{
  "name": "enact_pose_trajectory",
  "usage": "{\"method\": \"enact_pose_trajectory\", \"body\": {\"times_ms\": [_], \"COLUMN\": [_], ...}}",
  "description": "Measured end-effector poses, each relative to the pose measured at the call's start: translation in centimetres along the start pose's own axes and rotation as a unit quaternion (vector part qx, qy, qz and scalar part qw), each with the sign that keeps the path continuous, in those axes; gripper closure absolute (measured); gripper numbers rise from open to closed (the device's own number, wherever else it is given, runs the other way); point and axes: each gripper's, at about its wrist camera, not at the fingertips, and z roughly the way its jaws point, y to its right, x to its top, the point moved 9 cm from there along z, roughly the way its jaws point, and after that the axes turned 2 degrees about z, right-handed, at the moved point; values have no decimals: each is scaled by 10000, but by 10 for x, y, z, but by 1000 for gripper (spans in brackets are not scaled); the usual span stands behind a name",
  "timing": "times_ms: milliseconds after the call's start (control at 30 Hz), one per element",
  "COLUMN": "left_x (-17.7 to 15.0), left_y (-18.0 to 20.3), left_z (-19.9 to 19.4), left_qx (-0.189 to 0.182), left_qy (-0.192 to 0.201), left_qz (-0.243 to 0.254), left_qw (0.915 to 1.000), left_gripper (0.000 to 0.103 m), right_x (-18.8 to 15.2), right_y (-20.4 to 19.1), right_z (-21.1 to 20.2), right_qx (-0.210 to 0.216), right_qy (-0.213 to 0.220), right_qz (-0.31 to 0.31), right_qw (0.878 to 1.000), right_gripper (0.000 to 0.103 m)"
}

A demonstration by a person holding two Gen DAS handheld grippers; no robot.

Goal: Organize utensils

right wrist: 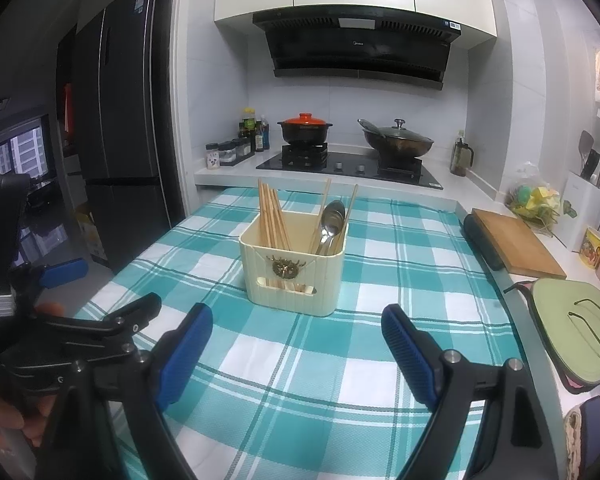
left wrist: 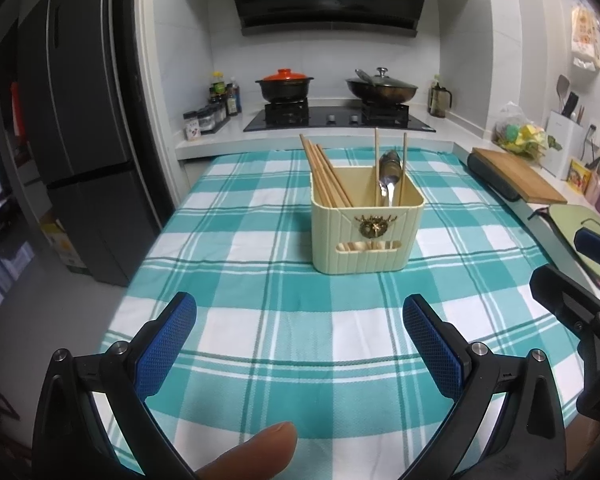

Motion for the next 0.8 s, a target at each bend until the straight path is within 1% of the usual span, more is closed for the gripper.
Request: {"method": "enact_pose_trajectory", "body": {"times_ms": [333, 800], "left_x": [1, 4], "left_y": [0, 4], "left_z": [-2, -8], "left_qx": [23, -58], "left_qy": [40, 103], "left_qz": [-15, 11], "left_qw": [10000, 9999], "left_gripper": [0, 0], "right_x": [-1, 2], "right_y": [1, -3], "right_z": [-2, -7], "right_qx": [36, 79], "right_qy": [-26, 15], "right_qz": [24, 17], "right_qw": [10000, 10000], "right_gripper": [15, 15]}}
